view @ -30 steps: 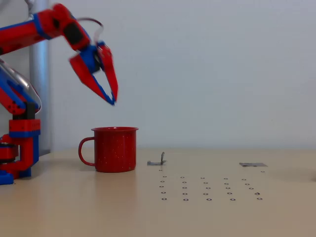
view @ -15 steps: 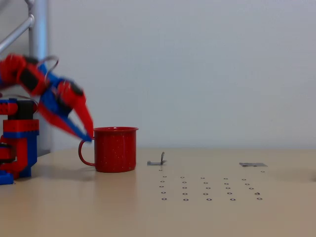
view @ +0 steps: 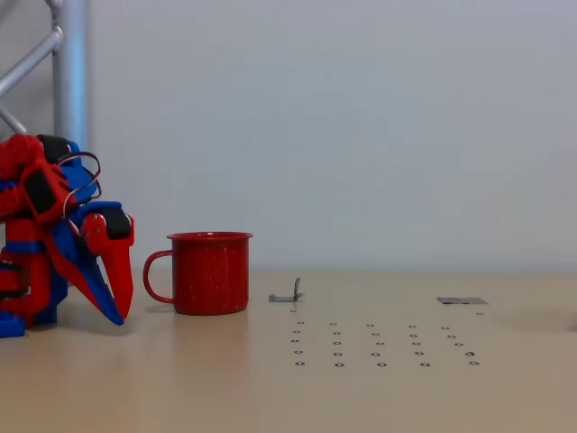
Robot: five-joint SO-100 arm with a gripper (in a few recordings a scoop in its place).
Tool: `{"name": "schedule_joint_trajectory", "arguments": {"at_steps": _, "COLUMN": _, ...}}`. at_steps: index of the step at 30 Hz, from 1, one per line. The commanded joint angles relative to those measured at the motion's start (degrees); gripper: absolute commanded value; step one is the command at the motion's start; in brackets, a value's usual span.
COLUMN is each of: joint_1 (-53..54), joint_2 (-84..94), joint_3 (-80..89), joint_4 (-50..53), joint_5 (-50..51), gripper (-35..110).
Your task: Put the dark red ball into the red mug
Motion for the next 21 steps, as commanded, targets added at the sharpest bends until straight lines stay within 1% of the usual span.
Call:
{"name": "schedule_joint_trajectory", "arguments": {"at_steps": 1, "joint_1": 1.1, "joint_2": 4.2, "joint_3": 1.1, "joint_4": -1.1, "joint_5": -0.8, "gripper": -2}}
{"name": "schedule_joint_trajectory", "arguments": {"at_steps": 21, "joint_1": -2.8, "joint_2": 4.2, "joint_3": 1.1, "joint_4": -1.1, "joint_5": -4.7, "gripper": -2}}
